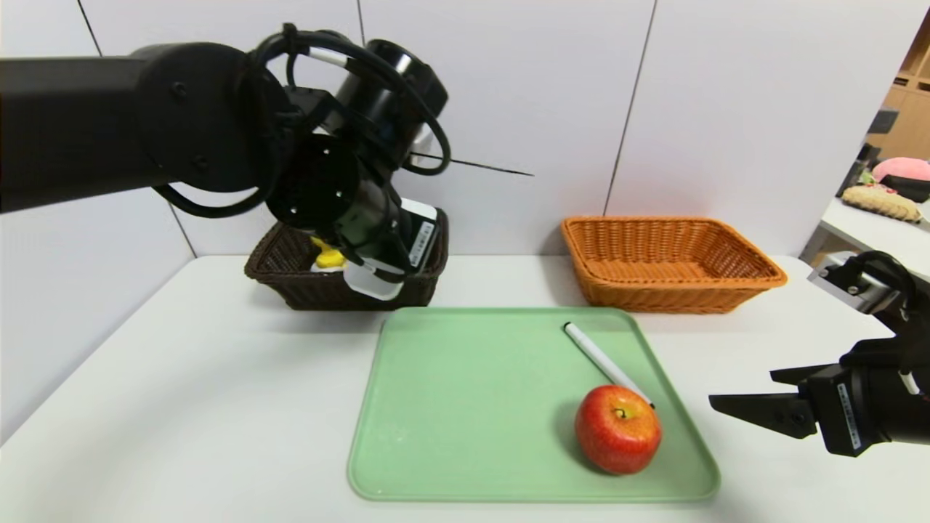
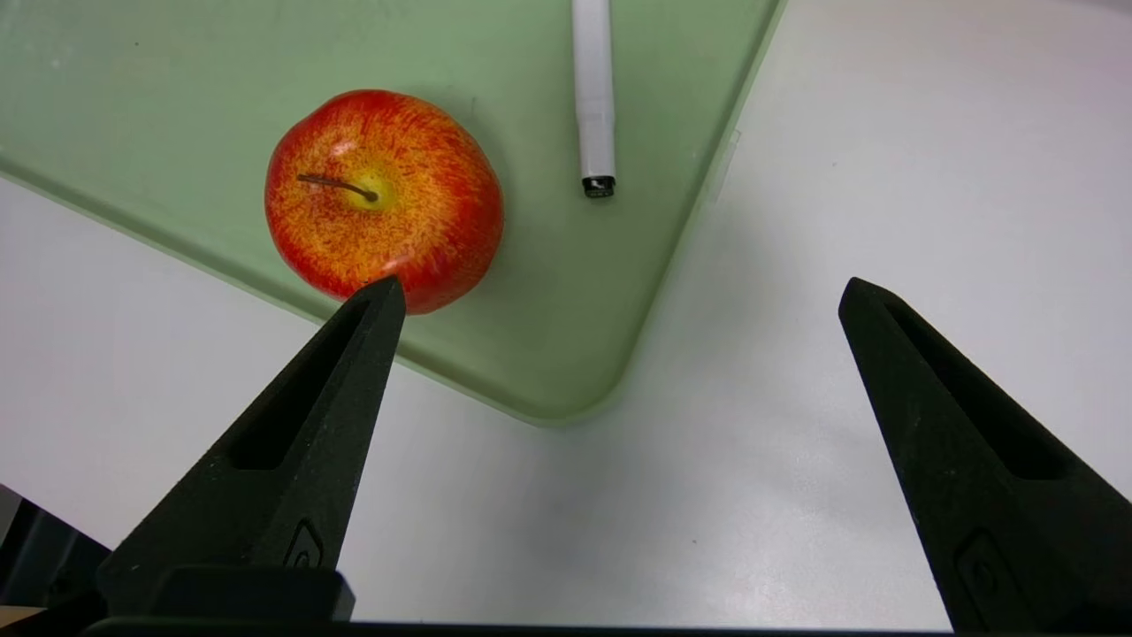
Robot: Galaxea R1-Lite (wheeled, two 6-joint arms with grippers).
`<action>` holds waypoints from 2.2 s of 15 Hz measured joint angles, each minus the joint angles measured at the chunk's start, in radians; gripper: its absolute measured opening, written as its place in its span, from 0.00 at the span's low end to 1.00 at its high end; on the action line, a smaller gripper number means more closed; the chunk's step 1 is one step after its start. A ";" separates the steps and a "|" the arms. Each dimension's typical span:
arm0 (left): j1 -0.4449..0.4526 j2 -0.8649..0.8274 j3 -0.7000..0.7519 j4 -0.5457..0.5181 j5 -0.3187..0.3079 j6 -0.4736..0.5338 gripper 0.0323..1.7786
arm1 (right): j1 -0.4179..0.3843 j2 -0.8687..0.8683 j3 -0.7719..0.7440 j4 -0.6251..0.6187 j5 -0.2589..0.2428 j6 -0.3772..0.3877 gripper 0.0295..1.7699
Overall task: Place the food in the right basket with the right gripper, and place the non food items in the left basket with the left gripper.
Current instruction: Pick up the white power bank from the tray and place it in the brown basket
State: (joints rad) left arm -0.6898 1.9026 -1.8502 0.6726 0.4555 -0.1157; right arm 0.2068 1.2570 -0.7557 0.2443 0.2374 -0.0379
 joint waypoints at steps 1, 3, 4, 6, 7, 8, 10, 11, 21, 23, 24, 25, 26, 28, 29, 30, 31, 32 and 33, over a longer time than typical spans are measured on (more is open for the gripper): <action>0.036 -0.007 -0.008 -0.003 -0.009 0.041 0.54 | 0.000 -0.001 0.001 0.000 0.000 0.000 0.96; 0.098 -0.011 -0.020 -0.017 -0.047 0.129 0.54 | 0.000 -0.003 0.003 0.000 0.000 0.000 0.96; 0.131 -0.011 -0.023 -0.048 -0.079 0.186 0.54 | 0.000 -0.004 0.005 0.000 0.000 0.000 0.96; 0.196 -0.006 -0.026 -0.122 -0.150 0.299 0.54 | 0.000 -0.005 0.005 0.000 0.000 0.000 0.96; 0.228 -0.001 -0.024 -0.139 -0.185 0.349 0.54 | 0.000 -0.005 0.005 0.000 0.001 0.000 0.96; 0.257 0.005 -0.022 -0.143 -0.230 0.389 0.54 | 0.000 -0.005 0.004 0.000 0.000 0.001 0.96; 0.314 0.020 -0.023 -0.151 -0.334 0.440 0.54 | -0.001 -0.004 0.004 0.000 -0.002 0.001 0.96; 0.340 0.028 -0.023 -0.164 -0.376 0.482 0.54 | -0.001 -0.004 0.004 0.000 -0.003 0.002 0.96; 0.429 0.171 -0.062 -0.380 -0.527 0.696 0.54 | -0.001 0.009 0.014 0.000 -0.008 0.001 0.96; 0.424 0.179 -0.062 -0.375 -0.545 0.696 0.54 | -0.004 0.011 0.014 0.000 -0.008 0.001 0.96; 0.424 0.180 -0.062 -0.375 -0.546 0.698 0.54 | -0.008 0.012 0.014 0.000 -0.007 0.002 0.96; 0.423 0.181 -0.062 -0.374 -0.547 0.701 0.54 | -0.010 0.013 0.014 0.000 -0.006 0.001 0.96; 0.423 0.184 -0.062 -0.374 -0.547 0.703 0.54 | -0.011 0.014 0.013 0.000 -0.006 0.001 0.96; 0.421 0.196 -0.060 -0.376 -0.550 0.709 0.54 | -0.012 0.013 0.013 0.001 -0.007 0.001 0.96; 0.417 0.204 -0.058 -0.376 -0.550 0.713 0.54 | -0.012 0.013 0.013 0.001 -0.007 0.001 0.96; 0.410 0.210 -0.055 -0.376 -0.551 0.713 0.54 | -0.013 0.013 0.014 0.001 -0.007 0.000 0.96; 0.401 0.217 -0.053 -0.375 -0.551 0.712 0.54 | -0.013 0.012 0.016 0.000 -0.007 0.000 0.96; 0.393 0.223 -0.053 -0.376 -0.551 0.713 0.54 | -0.015 0.011 0.017 0.000 -0.007 0.000 0.96; 0.388 0.230 -0.052 -0.375 -0.551 0.713 0.54 | -0.016 0.011 0.018 0.000 -0.008 0.000 0.96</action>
State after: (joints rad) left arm -0.3019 2.1321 -1.9026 0.2977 -0.0955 0.5974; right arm 0.1909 1.2677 -0.7379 0.2447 0.2294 -0.0379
